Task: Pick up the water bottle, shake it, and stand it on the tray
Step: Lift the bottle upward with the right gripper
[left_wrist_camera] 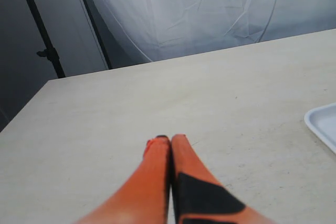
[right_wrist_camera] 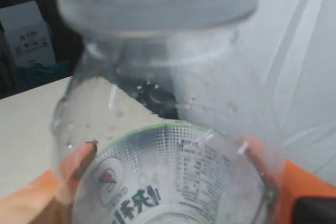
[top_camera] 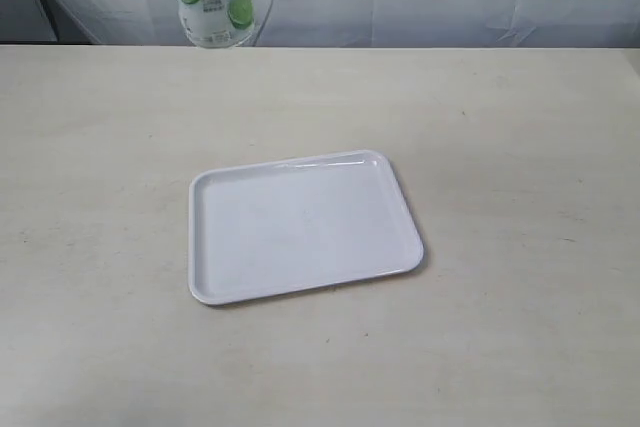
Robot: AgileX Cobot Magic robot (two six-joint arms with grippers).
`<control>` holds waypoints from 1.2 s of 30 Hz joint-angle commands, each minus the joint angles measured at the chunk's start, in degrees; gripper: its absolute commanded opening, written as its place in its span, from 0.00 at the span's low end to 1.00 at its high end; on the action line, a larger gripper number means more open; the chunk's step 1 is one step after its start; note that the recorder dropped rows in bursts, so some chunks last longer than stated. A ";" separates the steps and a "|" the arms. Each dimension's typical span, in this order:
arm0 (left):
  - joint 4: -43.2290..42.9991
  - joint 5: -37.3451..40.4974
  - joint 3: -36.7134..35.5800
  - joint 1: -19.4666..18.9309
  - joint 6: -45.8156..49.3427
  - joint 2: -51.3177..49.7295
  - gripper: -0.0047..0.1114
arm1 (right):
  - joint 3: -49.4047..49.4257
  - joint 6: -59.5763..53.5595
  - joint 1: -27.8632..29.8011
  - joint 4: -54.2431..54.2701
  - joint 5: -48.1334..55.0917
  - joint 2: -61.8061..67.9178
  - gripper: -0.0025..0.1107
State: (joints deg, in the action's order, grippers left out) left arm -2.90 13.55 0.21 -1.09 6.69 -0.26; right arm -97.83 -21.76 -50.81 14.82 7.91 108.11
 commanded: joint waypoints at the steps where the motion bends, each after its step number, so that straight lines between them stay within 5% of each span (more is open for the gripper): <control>1: 0.22 -0.25 -0.21 0.03 -0.19 0.26 0.04 | 10.52 -0.24 -2.44 1.72 -3.52 -6.80 0.01; 7: 0.22 -0.25 -0.21 0.03 -0.19 0.26 0.04 | 36.32 -0.52 -7.00 7.70 -28.44 -9.80 0.01; 11: 0.22 -0.25 -0.21 0.03 -0.19 0.26 0.04 | 39.07 -2.25 -10.21 7.66 -41.32 -16.00 0.01; 19: 0.22 -0.25 -0.21 0.03 -0.19 0.26 0.04 | 40.13 -2.25 -7.67 11.37 -24.21 -18.48 0.01; 23: 0.22 -0.25 -0.21 0.03 -0.19 0.26 0.04 | 43.27 -2.25 -8.33 11.37 -25.66 -13.06 0.01; 29: 0.22 -0.25 -0.21 0.03 -0.19 0.26 0.04 | 40.84 -4.20 -12.03 7.19 -37.33 -21.55 0.01; 36: 0.22 -0.25 -0.21 0.03 -0.19 0.26 0.04 | 42.45 -4.20 -9.82 12.94 -29.94 -18.55 0.01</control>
State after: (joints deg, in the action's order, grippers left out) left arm -2.90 13.55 0.21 -1.09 6.69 -0.26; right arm -57.16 -25.41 -61.68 25.74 -26.51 85.49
